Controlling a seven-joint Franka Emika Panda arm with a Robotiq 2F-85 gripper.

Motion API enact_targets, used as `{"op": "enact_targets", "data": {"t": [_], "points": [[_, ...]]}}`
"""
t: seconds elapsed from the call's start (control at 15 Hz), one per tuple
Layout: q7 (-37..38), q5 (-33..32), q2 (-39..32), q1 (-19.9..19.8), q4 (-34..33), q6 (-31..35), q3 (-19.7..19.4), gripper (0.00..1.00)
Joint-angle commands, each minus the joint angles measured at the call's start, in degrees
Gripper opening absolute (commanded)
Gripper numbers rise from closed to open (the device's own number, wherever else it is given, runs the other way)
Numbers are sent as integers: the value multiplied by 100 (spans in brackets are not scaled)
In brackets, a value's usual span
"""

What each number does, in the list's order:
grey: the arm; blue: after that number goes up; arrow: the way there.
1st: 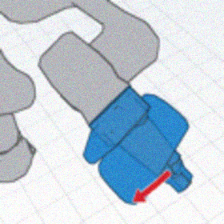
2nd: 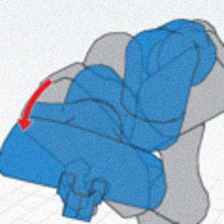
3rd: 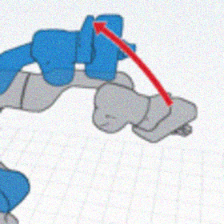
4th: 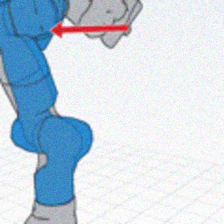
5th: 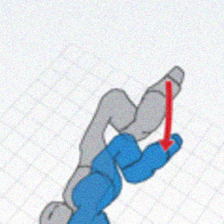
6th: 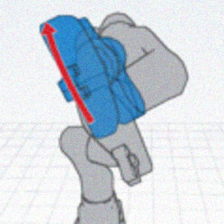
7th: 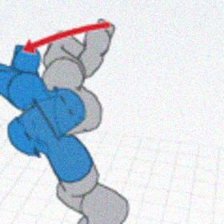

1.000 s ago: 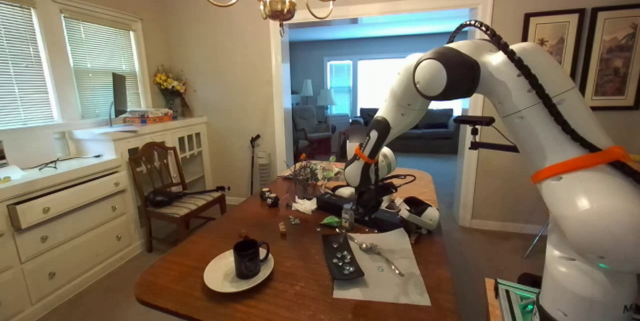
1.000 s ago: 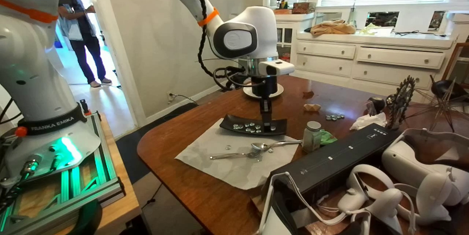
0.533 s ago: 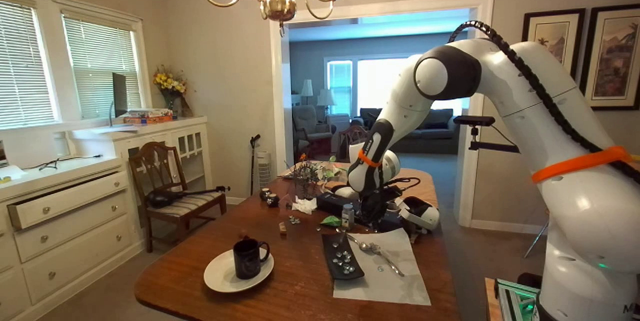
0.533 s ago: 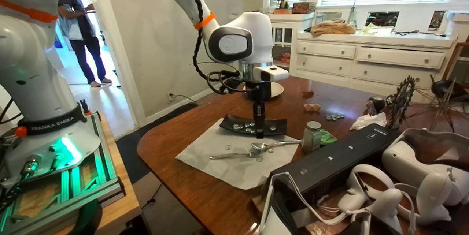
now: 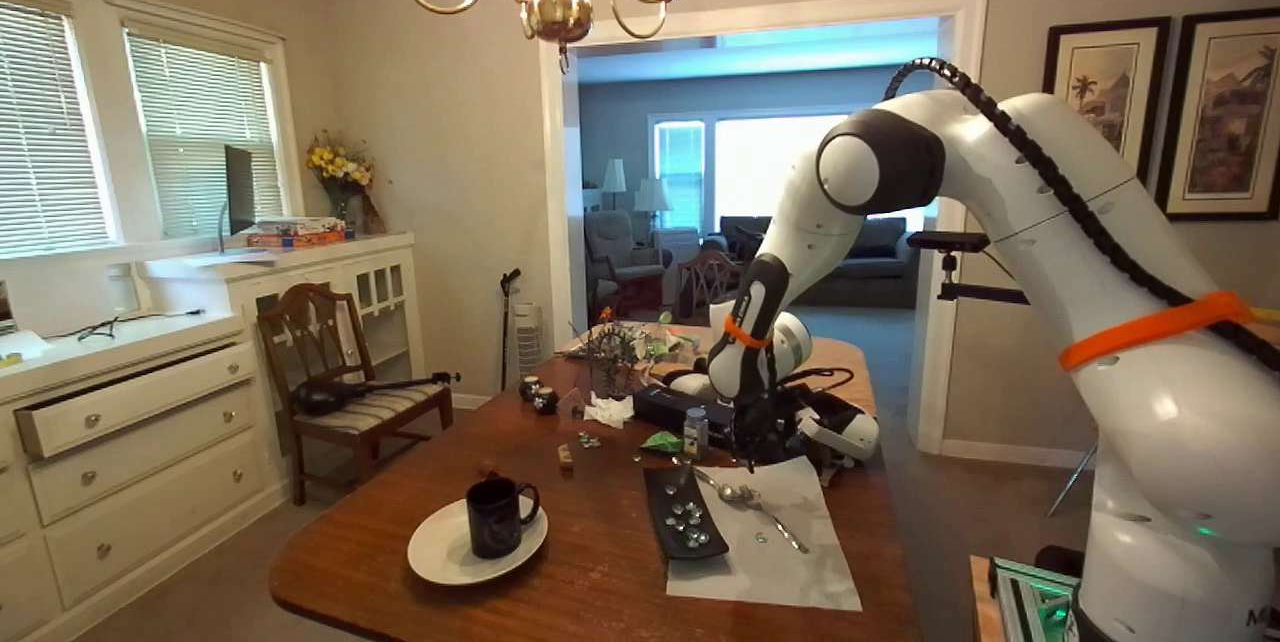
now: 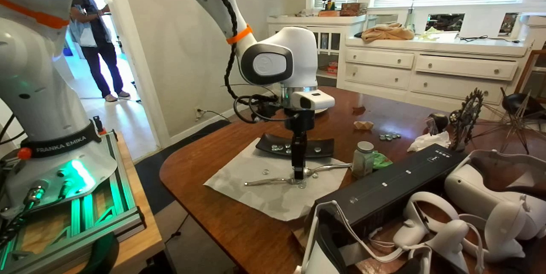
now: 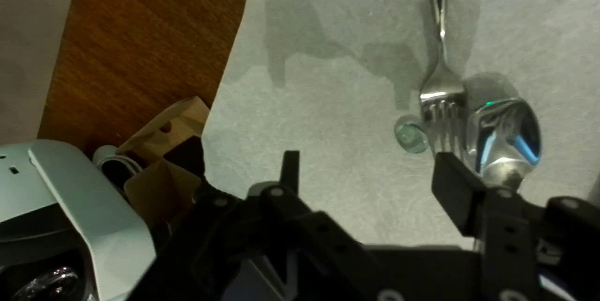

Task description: Pick up one pebble from the napkin and put it on the black plate

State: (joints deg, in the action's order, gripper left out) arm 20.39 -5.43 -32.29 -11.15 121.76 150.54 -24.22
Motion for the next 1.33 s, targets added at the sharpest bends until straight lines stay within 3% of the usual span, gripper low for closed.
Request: {"op": "enact_targets", "data": {"t": [0.0, 0.13, 0.2, 0.27, 0.8, 1.27], "points": [[410, -7, -257, 123, 17, 297, -195, 61], [597, 31, -381, 175, 27, 458, -274, 44], [697, 72, -448, 202, 14, 502, -300, 46], [803, 125, -496, 236, 16, 584, -322, 56], [1426, 487, -684, 507, -17, 858, -402, 62], [1651, 712, -870, 615, -38, 1071, -429, 53]]}}
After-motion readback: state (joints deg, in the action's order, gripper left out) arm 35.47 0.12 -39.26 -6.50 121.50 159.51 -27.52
